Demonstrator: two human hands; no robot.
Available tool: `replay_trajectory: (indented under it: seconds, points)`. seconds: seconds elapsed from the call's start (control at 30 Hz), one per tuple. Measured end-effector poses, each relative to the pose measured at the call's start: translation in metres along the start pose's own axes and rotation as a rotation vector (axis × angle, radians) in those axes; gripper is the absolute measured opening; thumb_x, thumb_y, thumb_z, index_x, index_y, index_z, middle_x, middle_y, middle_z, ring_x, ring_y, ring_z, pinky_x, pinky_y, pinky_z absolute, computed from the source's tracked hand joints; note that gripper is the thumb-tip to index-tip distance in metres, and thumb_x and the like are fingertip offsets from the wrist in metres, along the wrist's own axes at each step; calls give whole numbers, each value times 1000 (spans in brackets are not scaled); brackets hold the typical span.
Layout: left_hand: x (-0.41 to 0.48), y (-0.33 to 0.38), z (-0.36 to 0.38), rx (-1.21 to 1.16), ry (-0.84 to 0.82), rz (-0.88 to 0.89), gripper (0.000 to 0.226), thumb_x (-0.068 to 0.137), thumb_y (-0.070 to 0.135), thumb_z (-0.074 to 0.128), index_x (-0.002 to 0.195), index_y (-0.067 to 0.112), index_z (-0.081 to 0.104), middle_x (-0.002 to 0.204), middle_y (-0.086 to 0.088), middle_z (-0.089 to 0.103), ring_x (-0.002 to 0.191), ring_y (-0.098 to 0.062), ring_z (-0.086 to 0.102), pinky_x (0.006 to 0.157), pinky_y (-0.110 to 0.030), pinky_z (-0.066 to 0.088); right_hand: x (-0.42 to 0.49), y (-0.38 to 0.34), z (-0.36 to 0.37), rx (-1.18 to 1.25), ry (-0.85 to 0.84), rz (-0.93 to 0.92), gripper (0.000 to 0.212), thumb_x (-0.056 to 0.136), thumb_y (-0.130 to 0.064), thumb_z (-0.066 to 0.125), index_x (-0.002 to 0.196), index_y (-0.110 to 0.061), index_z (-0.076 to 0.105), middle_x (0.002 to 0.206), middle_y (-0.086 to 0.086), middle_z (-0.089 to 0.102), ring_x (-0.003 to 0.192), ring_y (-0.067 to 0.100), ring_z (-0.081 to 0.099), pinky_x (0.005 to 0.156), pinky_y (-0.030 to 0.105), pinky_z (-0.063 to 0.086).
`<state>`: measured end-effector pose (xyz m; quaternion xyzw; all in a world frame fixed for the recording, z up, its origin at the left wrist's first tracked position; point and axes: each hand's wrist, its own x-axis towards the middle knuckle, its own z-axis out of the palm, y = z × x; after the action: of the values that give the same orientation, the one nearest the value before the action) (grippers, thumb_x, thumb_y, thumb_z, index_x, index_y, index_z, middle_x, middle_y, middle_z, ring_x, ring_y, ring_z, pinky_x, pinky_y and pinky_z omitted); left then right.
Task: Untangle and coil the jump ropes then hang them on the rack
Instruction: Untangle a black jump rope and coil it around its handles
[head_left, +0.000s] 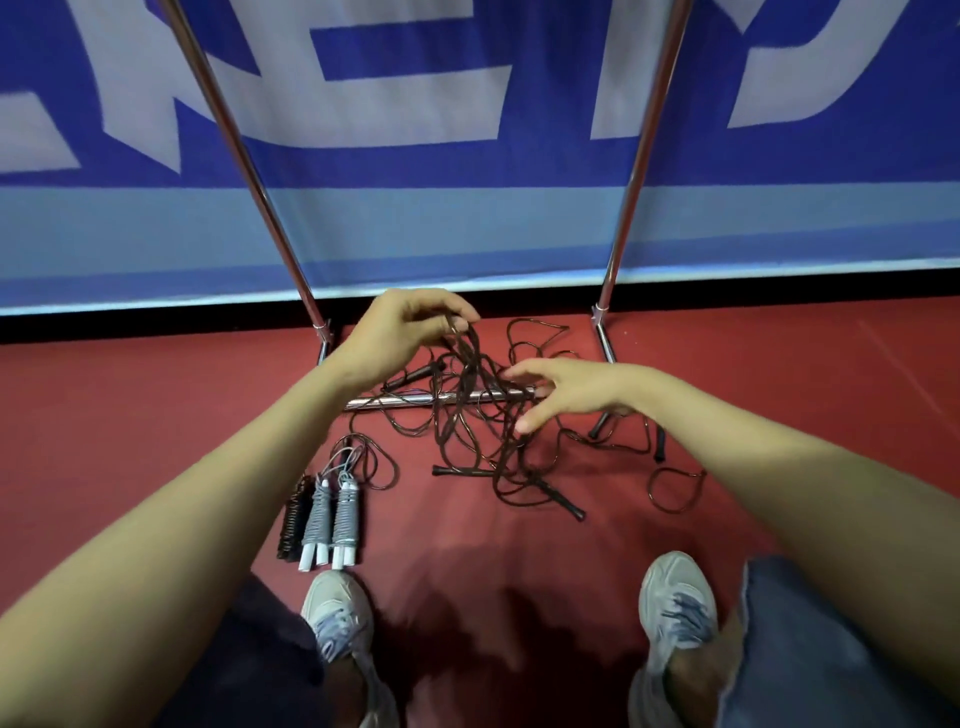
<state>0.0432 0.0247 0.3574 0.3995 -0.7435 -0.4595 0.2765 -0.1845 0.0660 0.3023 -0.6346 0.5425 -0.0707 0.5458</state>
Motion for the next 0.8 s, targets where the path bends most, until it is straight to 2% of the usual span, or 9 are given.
replay_trajectory:
  seconds: [0.03, 0.13, 0.23, 0.43, 0.53, 0.6, 0.67, 0.73, 0.8]
  points:
    - [0, 1, 0, -40, -6, -2, 17, 89, -1, 62, 92, 13, 70, 87, 2, 68, 83, -11, 65, 85, -26, 55, 4, 5, 3, -38, -28, 37, 26, 90, -22, 66, 102, -42, 54, 110, -11, 58, 99, 9, 58, 89, 24, 48]
    - [3, -1, -1, -88, -11, 0, 14, 88, 1, 62, 91, 12, 69, 87, 1, 68, 81, -7, 64, 78, -18, 52, 19, 10, 10, -222, 155, 51, 14, 89, -15, 66, 95, -22, 56, 92, -5, 58, 89, 17, 55, 78, 26, 44]
    - [5, -8, -5, -45, -16, -11, 11, 88, 0, 63, 92, 8, 69, 84, 4, 69, 79, -5, 65, 78, -18, 52, 22, 9, 9, -239, 260, 58, 15, 93, -16, 61, 84, -21, 51, 77, -8, 55, 74, 18, 50, 70, 29, 40]
    - [6, -29, -4, 542, -199, -89, 25, 88, -3, 60, 92, 17, 74, 86, 7, 69, 83, -8, 63, 82, -14, 48, 13, -15, -5, 98, 346, -59, 16, 92, -5, 61, 82, -16, 56, 65, 3, 63, 50, 9, 58, 52, 24, 46]
    - [8, -34, 9, 719, -264, -175, 41, 83, -8, 57, 118, 12, 61, 118, -6, 60, 111, -21, 57, 91, -22, 41, 9, -26, -7, 69, 290, -133, 17, 89, 2, 63, 87, -16, 60, 68, 4, 65, 47, 3, 58, 53, 20, 46]
    - [7, -29, 21, 524, -216, -247, 51, 82, 0, 66, 128, 9, 47, 130, -6, 48, 122, -21, 48, 99, -27, 39, 8, -31, -5, 37, 269, -178, 19, 88, 0, 64, 88, -19, 59, 70, 2, 68, 61, 10, 63, 65, 27, 48]
    - [8, -24, 29, 312, -263, -228, 46, 84, 17, 72, 124, 12, 50, 127, -1, 56, 121, -17, 52, 106, -33, 40, 6, -36, -3, 39, 255, -213, 20, 88, -2, 65, 89, -19, 56, 73, 4, 69, 72, 20, 65, 67, 30, 48]
    - [8, -19, 30, 242, -316, -186, 26, 89, 26, 68, 110, 11, 63, 108, -4, 70, 105, -21, 63, 102, -44, 45, 2, -40, -7, 61, 279, -250, 22, 87, 0, 65, 90, -18, 54, 78, 7, 68, 76, 24, 64, 63, 26, 47]
    - [9, -12, 26, 141, -225, -155, 17, 93, 21, 62, 101, 8, 68, 91, -6, 71, 86, -19, 65, 94, -47, 49, -4, -41, -16, 72, 301, -269, 25, 84, -2, 71, 90, -21, 54, 83, 5, 67, 80, 22, 64, 71, 29, 49]
